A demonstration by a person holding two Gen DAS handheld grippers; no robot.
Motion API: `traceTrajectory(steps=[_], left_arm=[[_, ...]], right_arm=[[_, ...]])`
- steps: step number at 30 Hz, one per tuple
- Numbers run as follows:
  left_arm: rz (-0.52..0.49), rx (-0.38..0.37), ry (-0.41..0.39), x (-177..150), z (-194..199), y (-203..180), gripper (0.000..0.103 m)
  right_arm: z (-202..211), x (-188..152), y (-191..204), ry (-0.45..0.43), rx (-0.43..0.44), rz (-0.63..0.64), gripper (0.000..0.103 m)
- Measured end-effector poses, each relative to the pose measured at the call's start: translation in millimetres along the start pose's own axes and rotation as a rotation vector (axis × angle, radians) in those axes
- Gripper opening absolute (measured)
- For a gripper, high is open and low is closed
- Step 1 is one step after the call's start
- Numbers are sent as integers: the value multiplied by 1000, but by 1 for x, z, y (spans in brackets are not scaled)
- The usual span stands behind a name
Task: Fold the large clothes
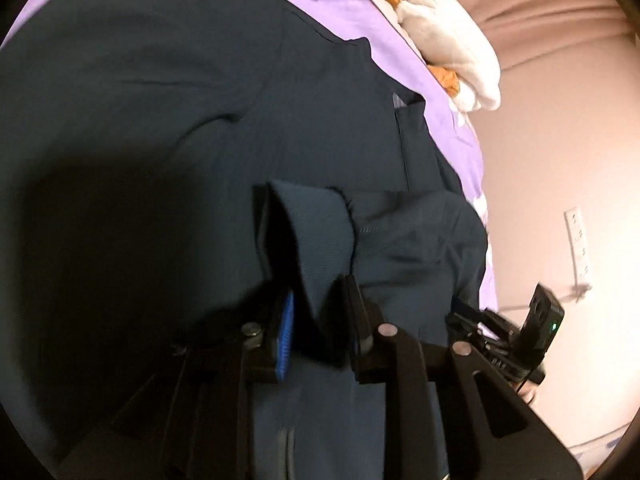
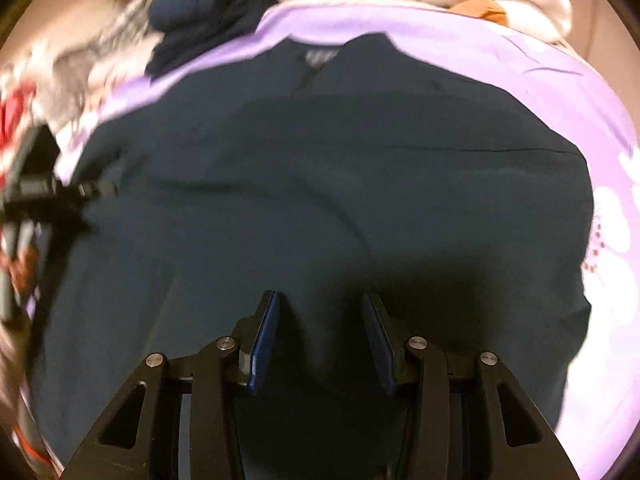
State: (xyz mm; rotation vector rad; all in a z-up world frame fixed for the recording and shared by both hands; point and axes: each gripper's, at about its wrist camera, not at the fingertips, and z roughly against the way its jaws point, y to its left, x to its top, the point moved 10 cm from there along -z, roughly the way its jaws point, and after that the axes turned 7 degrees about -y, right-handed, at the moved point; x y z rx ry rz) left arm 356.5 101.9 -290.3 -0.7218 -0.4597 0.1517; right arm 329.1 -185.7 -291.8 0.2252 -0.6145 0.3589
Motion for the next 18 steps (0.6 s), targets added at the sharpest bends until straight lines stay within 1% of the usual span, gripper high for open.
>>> traceTrajectory(steps=[1,2,3,6,8,9,10,12,13,14,15,16,17,18], left_arm=[[-11,42,-2,-2,9,2,34],[-19,62,-17,0,15,-1,44],[-29,71,-34,2,20,-2,47],[-91,80,-104,10,40,-20,48],[-155,78,-142,14,43,-42,48],[-176,87,-148,17,37,-48,48],[-214,114,-155,18,29,-55,48],[-256,135,-147,15,10,-63,43],[-273,146,-143,13,-4,-67,38],[-295,167,-133,10,-16,-67,26],[-307,190,-126,8,-23,-64,20],[-321,242,-114,6,-35,-55,21],[-325,262,-103,3,-36,-48,21],[-318,285,-84,1,-45,-36,21]], right_arm=[[2,-1,-1,7,-7,9,46],[6,0,-2,3,-8,-2,46],[9,3,-3,-9,1,-18,46],[32,30,3,-142,92,-91,46],[36,45,4,-198,96,-103,46],[33,55,4,-220,75,-109,46],[27,60,4,-225,65,-115,46],[17,66,2,-231,57,-129,46],[6,68,0,-224,35,-131,46],[3,63,2,-216,18,-131,46],[-9,59,-1,-188,-8,-124,46],[-14,57,-2,-172,-24,-119,46],[-22,52,-6,-148,-43,-114,46],[-27,48,-6,-138,-49,-111,46]])
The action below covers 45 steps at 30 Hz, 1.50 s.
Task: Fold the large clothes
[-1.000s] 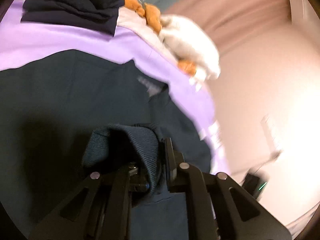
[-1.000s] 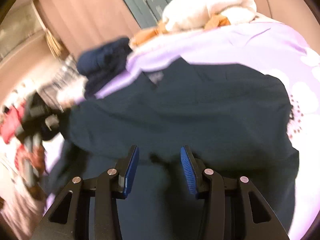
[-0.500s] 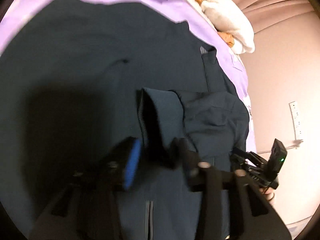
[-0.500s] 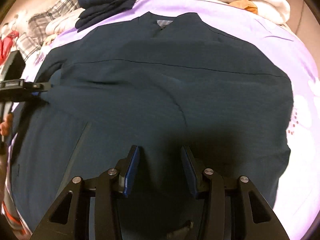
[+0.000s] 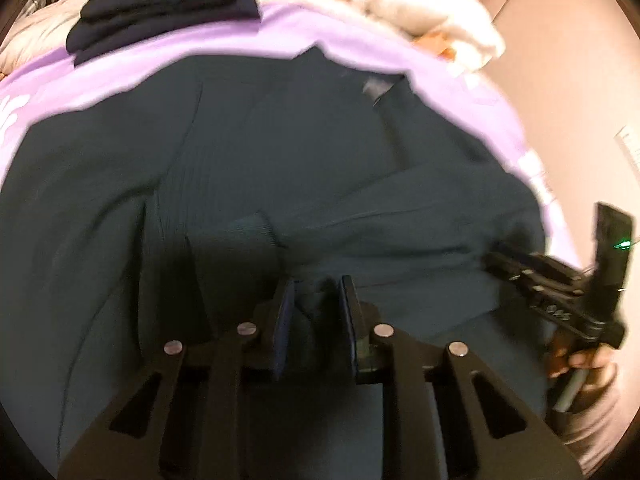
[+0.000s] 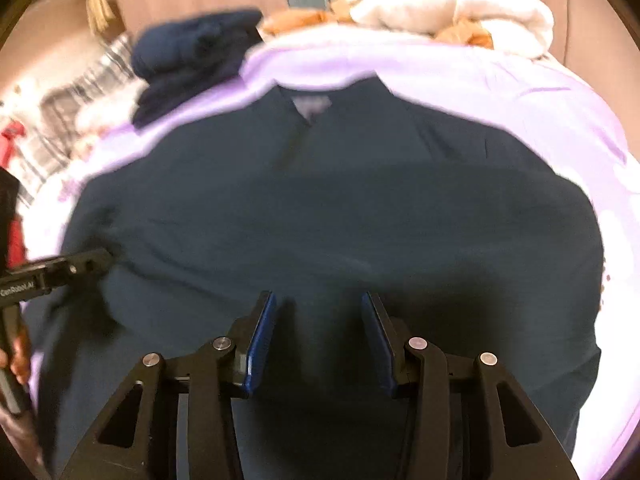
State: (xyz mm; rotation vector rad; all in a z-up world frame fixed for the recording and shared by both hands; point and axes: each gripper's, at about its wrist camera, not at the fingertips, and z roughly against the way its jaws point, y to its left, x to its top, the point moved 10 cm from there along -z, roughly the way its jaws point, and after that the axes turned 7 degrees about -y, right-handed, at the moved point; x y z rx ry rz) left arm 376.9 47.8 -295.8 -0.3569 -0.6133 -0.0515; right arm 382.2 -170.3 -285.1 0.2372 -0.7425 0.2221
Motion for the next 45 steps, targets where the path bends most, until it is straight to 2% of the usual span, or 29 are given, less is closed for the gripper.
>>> traceTrajectory(steps=[2,5,6,7,8,9,10,11,13,15,19,20,23,24,26,29,32,37,41,45], left_arm=[[20,-12,-18,2,-4,6,21],[104,-45,-5,7,-5,15,18],[160,-66,4,8,1,19,23],[198,-81,4,8,8,18,30],[245,-101,-9,8,21,22,53],[273,-105,-36,5,39,25,80],[299,-98,-68,3,55,29,89],[331,-101,-123,-2,80,37,93],[385,-128,-179,-19,122,51,93],[443,-117,-224,-39,157,68,94],[607,-29,-378,-105,246,126,103],[642,-11,-404,-121,261,138,102],[772,56,-454,-184,307,182,102],[817,59,-463,-200,316,191,102],[922,11,-487,-229,328,207,102],[1051,-49,-518,-259,331,222,102],[1099,-100,-520,-272,330,228,102],[1064,-166,-509,-259,328,223,102],[1046,-135,-431,-252,311,229,102],[1037,-148,-404,-237,298,235,102]], right_arm=[[-1,-3,-2,-16,18,-5,46],[-2,-2,-4,3,17,1,46],[2,-2,-4,12,4,0,46],[9,-2,-3,14,-8,-11,46],[12,1,-2,7,-1,-20,46],[28,3,4,-23,39,-35,46],[40,3,9,-47,68,-41,46],[47,2,14,-61,79,-43,47],[78,-11,19,-96,100,-55,50],[100,-27,23,-107,123,-79,53],[135,-64,26,-132,166,-145,57],[142,-75,27,-138,187,-185,61],[145,-95,37,-99,241,-249,62],[142,-95,41,-84,246,-243,62],[144,-102,54,-63,247,-216,62],[151,-103,82,-60,303,-207,62],[156,-103,108,-56,348,-197,62],[156,-111,135,-31,355,-146,62],[157,-118,146,-17,345,-135,62],[159,-122,152,-10,353,-142,62]])
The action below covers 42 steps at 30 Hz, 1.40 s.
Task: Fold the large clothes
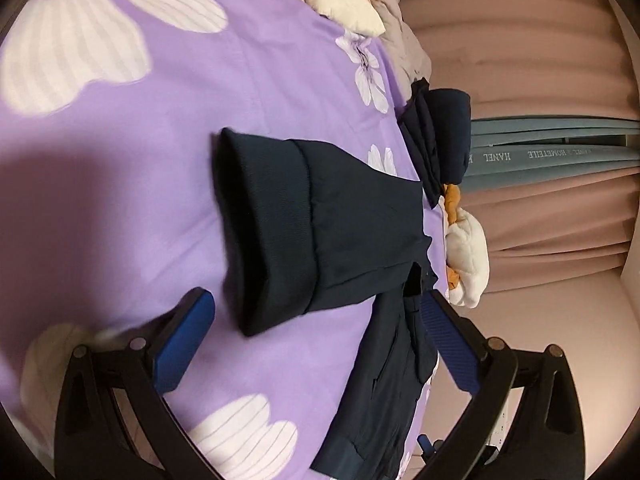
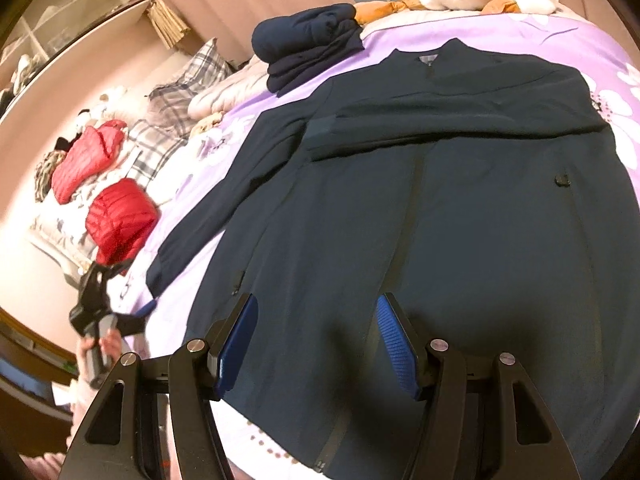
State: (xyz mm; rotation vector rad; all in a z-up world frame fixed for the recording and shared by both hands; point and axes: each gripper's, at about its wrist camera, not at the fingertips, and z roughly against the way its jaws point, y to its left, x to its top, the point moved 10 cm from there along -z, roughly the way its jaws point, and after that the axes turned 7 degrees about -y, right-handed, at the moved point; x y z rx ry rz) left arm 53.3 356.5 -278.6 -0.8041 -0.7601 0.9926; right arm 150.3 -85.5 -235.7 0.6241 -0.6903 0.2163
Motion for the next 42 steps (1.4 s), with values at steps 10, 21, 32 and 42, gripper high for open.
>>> traceTrajectory(steps=[10,21,32,42], left_arm=[[-4,-47,62,18,-32,-10,102],[-14,-95,35,22,-18,6,41],[-48,26,3,28,-25,15,17],[-166,46,-27,34,-19,-32,16]], right_arm=[[-3,-2,4,1,-33,-6,62],[-18,-10,5,43,-56,-8,62],[-36,-14,18,92,-39,14,62],[-39,-14,18,96,-19,15,62]])
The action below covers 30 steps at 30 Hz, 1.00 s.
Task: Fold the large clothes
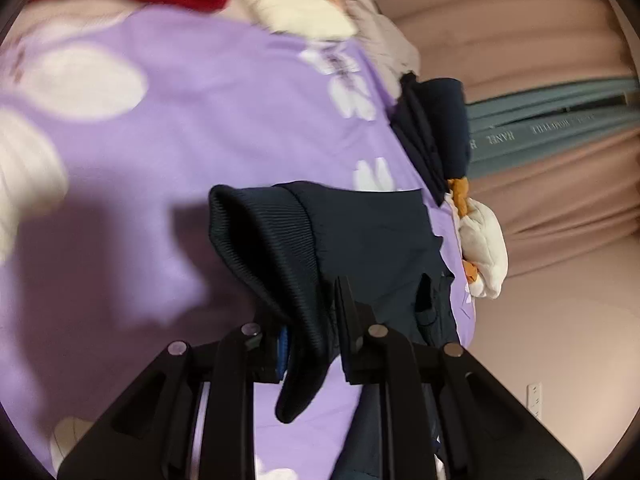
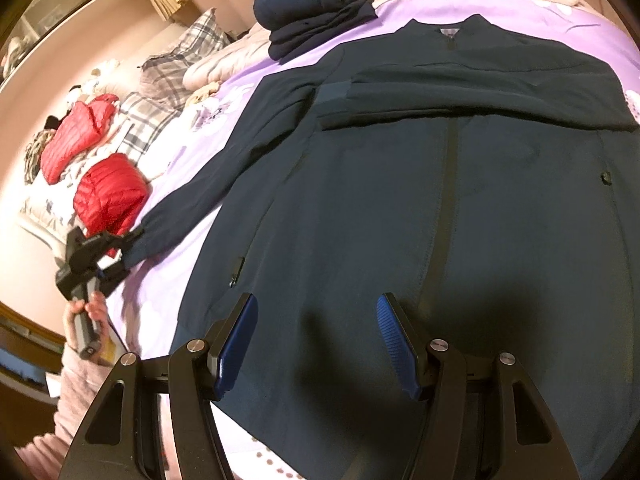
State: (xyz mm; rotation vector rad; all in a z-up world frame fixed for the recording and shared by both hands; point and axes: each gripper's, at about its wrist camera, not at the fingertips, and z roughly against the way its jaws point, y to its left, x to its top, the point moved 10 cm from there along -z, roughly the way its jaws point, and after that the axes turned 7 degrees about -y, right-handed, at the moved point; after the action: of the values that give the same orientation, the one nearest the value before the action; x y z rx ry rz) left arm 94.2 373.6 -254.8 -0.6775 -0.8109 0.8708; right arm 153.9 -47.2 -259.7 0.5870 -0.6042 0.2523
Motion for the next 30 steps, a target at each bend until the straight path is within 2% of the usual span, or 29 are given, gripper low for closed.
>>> traceTrajectory(steps=[5,10,13,16,21,24,27,30], left_arm=[[-111,-41,-4,10,2,-61,16],[-216,-72,13,11,-14,-137,17],[-275,-89,31,4,-29,-185,17],[-367,-103,58,-13,-48,-238,17],[-495,-129,130,-60,-93,-317,16],[-610,-151,199,-114,-128,-368,16],[-688,-148,273,-169,-168,-394,16],[-672,-150,381,-221,-206,-393,11]], right_arm=[[11,9,-7,-38,15,-28,62],[22,11,-24,-63,37,-78,62],[33,11,-37,-88,78,-132,62],[46,12,-54,-124,69,-157,62],[66,14,-83,-178,64,-215,62],[78,15,-103,-216,57,-255,62],[88,15,-124,-252,46,-297,62],[91,13,-137,-257,34,-330,62]])
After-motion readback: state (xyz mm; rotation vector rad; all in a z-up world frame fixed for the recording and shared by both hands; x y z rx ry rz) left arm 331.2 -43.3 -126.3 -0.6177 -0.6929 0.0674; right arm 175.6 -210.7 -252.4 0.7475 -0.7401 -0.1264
